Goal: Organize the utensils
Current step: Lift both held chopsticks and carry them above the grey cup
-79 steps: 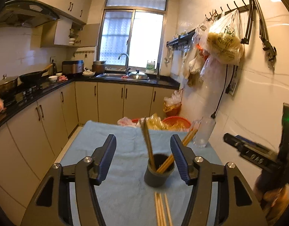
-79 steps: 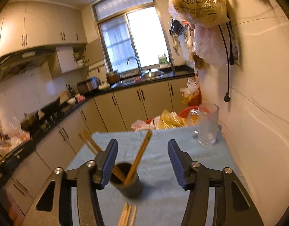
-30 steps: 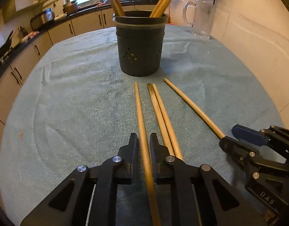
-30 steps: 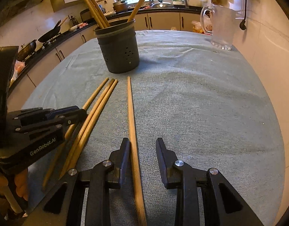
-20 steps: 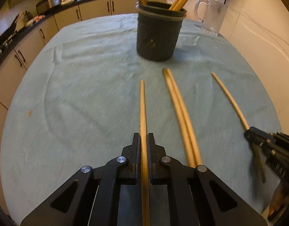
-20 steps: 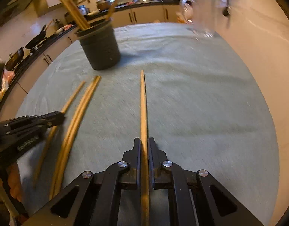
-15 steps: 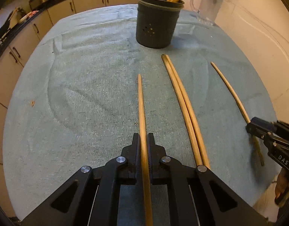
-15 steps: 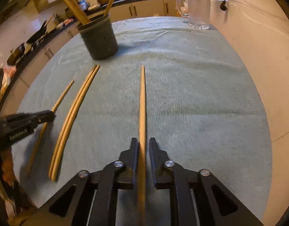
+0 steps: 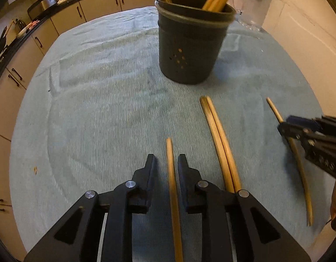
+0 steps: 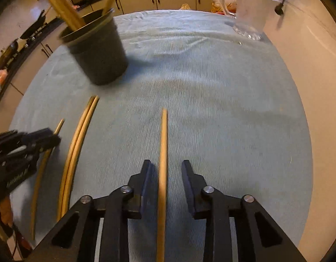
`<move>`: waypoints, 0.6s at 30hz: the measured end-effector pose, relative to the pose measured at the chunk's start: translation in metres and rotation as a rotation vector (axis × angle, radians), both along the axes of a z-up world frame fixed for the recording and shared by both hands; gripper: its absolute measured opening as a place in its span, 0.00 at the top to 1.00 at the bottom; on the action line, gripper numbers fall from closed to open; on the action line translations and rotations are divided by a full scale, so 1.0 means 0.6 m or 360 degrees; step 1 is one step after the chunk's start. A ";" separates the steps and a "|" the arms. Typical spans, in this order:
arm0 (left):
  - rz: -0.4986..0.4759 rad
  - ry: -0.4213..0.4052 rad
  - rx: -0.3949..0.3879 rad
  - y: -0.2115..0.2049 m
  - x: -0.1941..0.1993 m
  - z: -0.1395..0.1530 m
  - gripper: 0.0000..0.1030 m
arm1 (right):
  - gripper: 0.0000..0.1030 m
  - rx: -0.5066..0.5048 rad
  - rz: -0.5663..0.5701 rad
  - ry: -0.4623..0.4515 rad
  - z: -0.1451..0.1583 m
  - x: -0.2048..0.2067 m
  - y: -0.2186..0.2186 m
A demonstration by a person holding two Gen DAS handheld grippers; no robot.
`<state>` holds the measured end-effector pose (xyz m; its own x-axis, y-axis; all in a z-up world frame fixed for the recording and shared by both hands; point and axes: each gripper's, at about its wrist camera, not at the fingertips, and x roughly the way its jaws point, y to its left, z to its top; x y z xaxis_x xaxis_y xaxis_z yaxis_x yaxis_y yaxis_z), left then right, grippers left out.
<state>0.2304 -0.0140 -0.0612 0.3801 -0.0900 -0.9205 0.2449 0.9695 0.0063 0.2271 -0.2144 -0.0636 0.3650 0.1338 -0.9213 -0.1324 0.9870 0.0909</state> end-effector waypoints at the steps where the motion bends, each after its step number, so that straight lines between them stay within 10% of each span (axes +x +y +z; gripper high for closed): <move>1: 0.0001 -0.0001 -0.0002 0.001 0.004 0.000 0.81 | 0.74 -0.0019 0.0002 0.0010 0.000 0.014 0.003; 10: 0.0095 -0.0106 -0.0109 0.010 -0.002 0.014 0.96 | 0.94 0.0050 -0.0011 -0.0018 0.008 0.040 0.012; 18: 0.0142 -0.0541 -0.0187 0.037 -0.091 0.157 0.95 | 0.94 0.0191 -0.0089 -0.0415 0.127 -0.037 -0.026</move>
